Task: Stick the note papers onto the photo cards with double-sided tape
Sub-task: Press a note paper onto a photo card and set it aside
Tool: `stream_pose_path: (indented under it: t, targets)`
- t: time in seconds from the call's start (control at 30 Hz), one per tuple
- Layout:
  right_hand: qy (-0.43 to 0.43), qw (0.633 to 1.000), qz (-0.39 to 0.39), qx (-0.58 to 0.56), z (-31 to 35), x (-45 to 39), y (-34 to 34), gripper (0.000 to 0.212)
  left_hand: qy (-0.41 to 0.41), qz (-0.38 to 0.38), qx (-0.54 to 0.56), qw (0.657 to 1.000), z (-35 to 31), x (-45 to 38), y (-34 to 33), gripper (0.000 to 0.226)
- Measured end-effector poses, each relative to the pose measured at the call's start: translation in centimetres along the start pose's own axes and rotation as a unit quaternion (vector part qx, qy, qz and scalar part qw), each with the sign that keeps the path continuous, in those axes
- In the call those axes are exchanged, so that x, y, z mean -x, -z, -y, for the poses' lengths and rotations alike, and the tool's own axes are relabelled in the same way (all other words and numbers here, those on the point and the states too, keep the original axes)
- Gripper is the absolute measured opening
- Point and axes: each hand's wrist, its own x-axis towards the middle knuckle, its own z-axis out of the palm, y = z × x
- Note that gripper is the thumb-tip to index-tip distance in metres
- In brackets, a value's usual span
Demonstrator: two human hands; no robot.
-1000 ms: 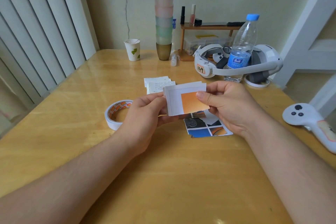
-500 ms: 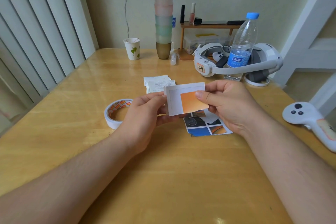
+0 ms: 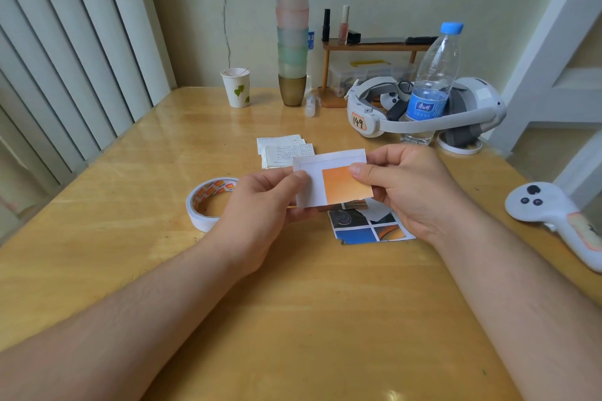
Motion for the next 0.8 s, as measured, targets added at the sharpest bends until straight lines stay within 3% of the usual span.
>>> stream_pose_path:
  t: [0.8]
  targets:
    - [0.039, 0.999, -0.028, 0.018, 0.23, 0.39, -0.46, 0.02, 0.008, -0.016, 0.029, 0.999, -0.02, -0.09, -0.26, 0.027]
